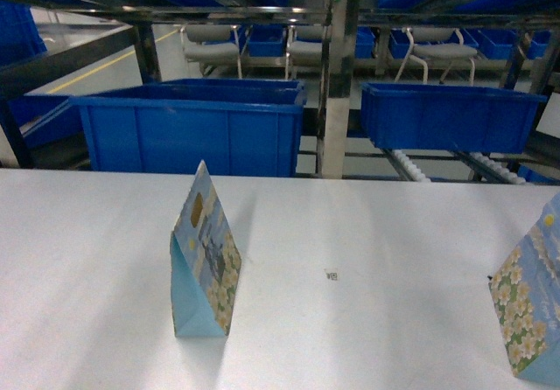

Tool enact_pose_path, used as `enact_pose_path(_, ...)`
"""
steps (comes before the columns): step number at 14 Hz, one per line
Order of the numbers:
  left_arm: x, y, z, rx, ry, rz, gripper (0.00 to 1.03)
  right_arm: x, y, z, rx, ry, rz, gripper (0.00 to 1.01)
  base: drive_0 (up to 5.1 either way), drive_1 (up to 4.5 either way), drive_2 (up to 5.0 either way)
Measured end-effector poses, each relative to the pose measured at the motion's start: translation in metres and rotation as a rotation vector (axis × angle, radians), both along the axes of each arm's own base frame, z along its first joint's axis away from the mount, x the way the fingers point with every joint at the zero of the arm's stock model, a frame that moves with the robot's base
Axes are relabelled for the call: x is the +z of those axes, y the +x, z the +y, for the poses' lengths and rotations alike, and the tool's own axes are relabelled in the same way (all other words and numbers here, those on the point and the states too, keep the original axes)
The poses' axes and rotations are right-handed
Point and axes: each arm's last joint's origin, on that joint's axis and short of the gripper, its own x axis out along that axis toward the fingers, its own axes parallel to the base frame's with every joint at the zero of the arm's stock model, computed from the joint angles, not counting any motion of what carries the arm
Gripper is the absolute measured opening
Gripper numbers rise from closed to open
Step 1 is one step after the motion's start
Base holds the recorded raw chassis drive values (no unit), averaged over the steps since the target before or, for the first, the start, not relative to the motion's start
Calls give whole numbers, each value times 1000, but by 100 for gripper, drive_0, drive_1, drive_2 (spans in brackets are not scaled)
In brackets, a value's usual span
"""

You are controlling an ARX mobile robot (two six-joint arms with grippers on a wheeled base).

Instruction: Move flower gift bag to table near conveyor

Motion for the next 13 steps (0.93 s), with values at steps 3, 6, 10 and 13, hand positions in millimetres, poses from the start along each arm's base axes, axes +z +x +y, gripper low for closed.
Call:
enact_pose_path(3, 5, -12, 0, 0, 0, -20, 2, 0, 0, 0, 0, 0, 0, 2, 0, 0, 0)
enact_pose_path(6, 6, -19, 0, 0, 0, -28, 2, 0, 0, 0, 0, 0, 0, 2, 0, 0, 0)
enact_pose_path(10, 6, -26, 0, 0, 0, -29, 2, 0, 0, 0, 0, 0, 0, 2, 0, 0, 0)
enact_pose_path(13, 6, -30, 0, 0, 0, -28, 2, 0, 0, 0, 0, 0, 0, 2, 0, 0, 0)
